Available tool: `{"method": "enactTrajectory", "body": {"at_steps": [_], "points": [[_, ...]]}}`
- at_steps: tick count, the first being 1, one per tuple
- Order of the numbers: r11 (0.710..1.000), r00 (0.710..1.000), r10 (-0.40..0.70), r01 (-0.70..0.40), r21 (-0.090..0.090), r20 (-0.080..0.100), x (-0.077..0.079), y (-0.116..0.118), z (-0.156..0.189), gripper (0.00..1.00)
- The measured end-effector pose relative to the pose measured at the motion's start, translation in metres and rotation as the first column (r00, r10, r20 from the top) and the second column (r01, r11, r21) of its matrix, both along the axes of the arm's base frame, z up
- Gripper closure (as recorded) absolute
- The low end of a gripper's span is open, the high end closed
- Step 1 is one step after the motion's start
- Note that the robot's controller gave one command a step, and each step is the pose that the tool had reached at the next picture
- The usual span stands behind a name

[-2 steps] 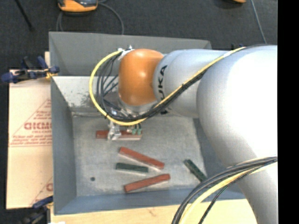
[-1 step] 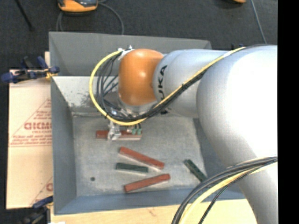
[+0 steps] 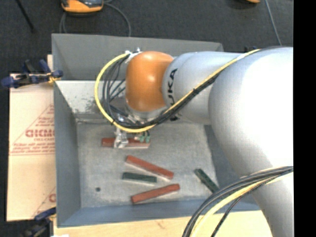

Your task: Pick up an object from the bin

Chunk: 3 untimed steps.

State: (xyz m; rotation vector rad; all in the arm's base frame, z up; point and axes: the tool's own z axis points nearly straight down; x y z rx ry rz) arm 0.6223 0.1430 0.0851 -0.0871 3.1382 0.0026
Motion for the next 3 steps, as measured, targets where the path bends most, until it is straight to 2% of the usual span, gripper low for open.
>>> {"method": "enactTrajectory", "body": {"at_steps": [1, 3], "points": [[1.000, 1.000, -0.001, 0.001, -0.002, -0.008, -0.002, -0.001, 0.016, 1.00], [1.000, 1.000, -0.002, 0.002, -0.001, 0.000, 0.000, 0.000, 0.060, 1.00]]}}
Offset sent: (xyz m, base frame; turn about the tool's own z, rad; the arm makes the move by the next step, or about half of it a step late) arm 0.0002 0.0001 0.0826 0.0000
